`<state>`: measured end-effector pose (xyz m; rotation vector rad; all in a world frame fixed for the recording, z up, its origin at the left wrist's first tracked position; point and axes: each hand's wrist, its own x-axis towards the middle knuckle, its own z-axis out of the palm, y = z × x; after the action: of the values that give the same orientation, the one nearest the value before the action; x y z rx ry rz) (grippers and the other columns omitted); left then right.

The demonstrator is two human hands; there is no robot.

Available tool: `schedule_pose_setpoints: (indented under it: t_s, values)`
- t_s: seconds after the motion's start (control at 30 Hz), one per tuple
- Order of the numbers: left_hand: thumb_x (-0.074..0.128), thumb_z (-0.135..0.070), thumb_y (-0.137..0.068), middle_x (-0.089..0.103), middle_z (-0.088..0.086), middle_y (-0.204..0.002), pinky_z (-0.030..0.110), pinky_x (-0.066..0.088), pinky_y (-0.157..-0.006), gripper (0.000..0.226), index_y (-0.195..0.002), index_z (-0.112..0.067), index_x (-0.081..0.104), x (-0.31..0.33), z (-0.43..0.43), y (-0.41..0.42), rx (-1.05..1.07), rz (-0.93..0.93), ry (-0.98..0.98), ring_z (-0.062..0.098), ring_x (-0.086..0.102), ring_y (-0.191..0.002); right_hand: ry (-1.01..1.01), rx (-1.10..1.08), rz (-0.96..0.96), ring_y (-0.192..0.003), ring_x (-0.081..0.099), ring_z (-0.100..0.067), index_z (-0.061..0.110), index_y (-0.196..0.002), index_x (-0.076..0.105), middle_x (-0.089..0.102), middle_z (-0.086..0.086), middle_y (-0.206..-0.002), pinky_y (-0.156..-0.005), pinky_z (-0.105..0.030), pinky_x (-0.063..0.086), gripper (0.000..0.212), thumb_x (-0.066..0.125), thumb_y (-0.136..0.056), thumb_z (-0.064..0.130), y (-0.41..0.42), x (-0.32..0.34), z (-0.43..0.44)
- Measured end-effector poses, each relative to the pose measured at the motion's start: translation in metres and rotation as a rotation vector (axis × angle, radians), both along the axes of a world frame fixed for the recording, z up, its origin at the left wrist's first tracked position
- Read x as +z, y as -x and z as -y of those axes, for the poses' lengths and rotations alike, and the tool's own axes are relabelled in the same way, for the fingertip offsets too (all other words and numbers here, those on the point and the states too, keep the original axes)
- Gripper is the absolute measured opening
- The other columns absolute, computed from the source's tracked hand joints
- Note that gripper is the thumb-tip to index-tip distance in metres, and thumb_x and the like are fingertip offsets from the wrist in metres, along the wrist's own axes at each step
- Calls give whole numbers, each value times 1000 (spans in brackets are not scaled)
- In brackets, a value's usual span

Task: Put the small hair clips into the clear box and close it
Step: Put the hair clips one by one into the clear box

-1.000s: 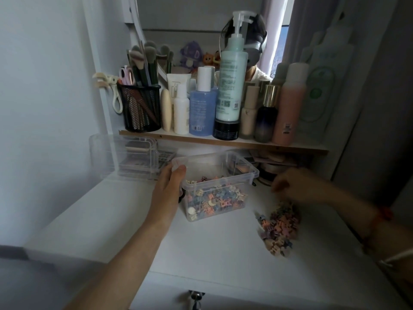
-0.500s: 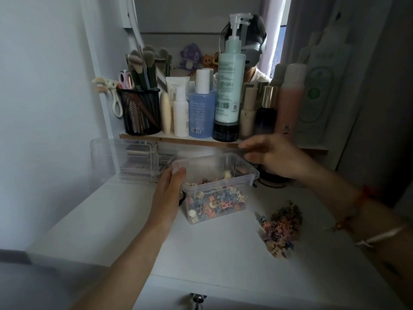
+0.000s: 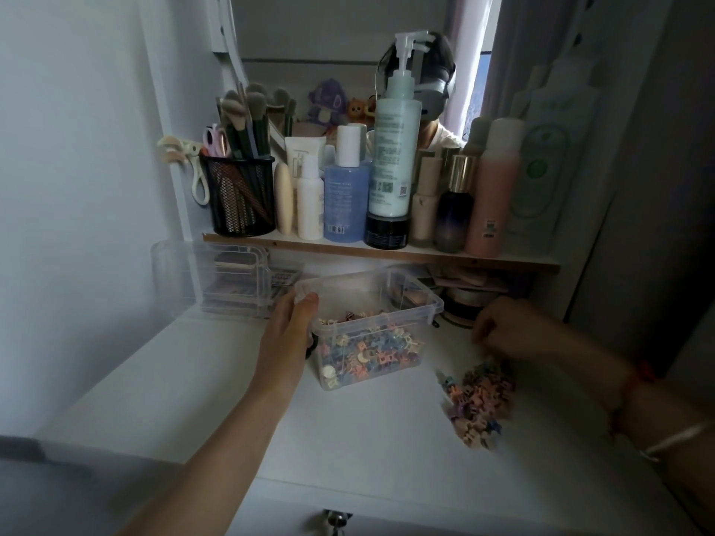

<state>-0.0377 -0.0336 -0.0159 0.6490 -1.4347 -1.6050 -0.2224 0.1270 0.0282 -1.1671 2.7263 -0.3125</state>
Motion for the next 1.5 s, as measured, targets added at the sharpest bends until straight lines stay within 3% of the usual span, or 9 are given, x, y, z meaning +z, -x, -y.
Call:
schedule_pose_setpoints:
  t_s: [0.2, 0.33, 0.43, 0.53, 0.67, 0.87, 1.17, 1.37, 1.5]
  values:
    - [44, -24, -95, 57, -5, -87, 6, 41, -47, 13, -97, -24, 57, 1, 0, 0, -19, -13, 1, 5, 54, -73, -21, 45, -39, -103, 61, -20, 6, -102, 69, 67, -9, -114, -79, -22, 46, 28, 49, -84, 0, -7, -3, 6]
    - [46, -22, -94, 54, -7, -81, 6, 40, -47, 9, -92, -22, 54, 0, 0, 1, -17, -3, 17, 5, 52, -71, 463, 28, -11, -85, 61, -13, 10, -88, 71, 70, -5, -95, -69, -7, 42, 17, 59, -81, 0, -12, 15, 18]
    - [46, -24, -94, 55, -6, -84, 5, 41, -48, 10, -97, -22, 55, -1, 2, 0, -11, -3, 18, 5, 53, -75, 794, 132, 234, -73, 58, -15, 16, -68, 62, 62, 2, -71, -73, -22, 48, 19, 63, -81, 1, -26, 36, 34]
    - [46, -23, -94, 56, -6, -86, 4, 40, -48, 13, -102, -21, 56, -2, 2, 0, -21, -8, 21, 5, 53, -76, 714, 200, 173, -79, 59, -16, 21, -68, 60, 62, 3, -73, -81, -30, 48, 19, 64, -83, 9, -28, 41, 41]
    - [45, -23, -94, 53, -6, -82, 3, 39, -47, 9, -97, -19, 53, -2, 3, 0, -27, -9, 29, 6, 51, -73, 409, 123, 2, -84, 55, -10, 11, -93, 69, 64, 0, -91, -64, -12, 40, 14, 61, -83, 5, -9, 34, 19]
    - [45, -24, -94, 54, -5, -84, 5, 40, -49, 12, -101, -18, 53, -2, 2, 0, -20, -12, 28, 7, 51, -73, -177, 55, 184, -66, 53, -7, 10, -100, 65, 57, 0, -88, -46, -12, 42, 37, 41, -80, -11, 7, 12, -9]
    - [42, -27, -95, 58, -2, -95, 4, 41, -49, 19, -107, -20, 56, 0, -1, -1, -12, -11, 23, 6, 54, -78, -88, 54, 175, -57, 52, -4, 23, -62, 59, 57, 6, -66, -40, -10, 38, 39, 47, -78, -11, 7, 10, -6]
    - [42, -27, -95, 57, -2, -95, 18, 40, -60, 16, -103, -22, 55, 0, 0, -2, -11, -2, 41, 7, 53, -79, 240, 69, 312, -62, 53, -20, -5, -95, 63, 61, -30, -86, -55, -21, 47, 22, 55, -78, -16, -6, 38, 6]
    - [42, -24, -95, 54, -5, -84, 5, 40, -49, 12, -95, -21, 53, 0, -2, -1, -18, -15, 47, 6, 51, -72, 415, 162, 396, -63, 60, -14, 6, -82, 61, 62, -6, -72, -59, -22, 51, 26, 56, -76, -18, -23, 58, 21]
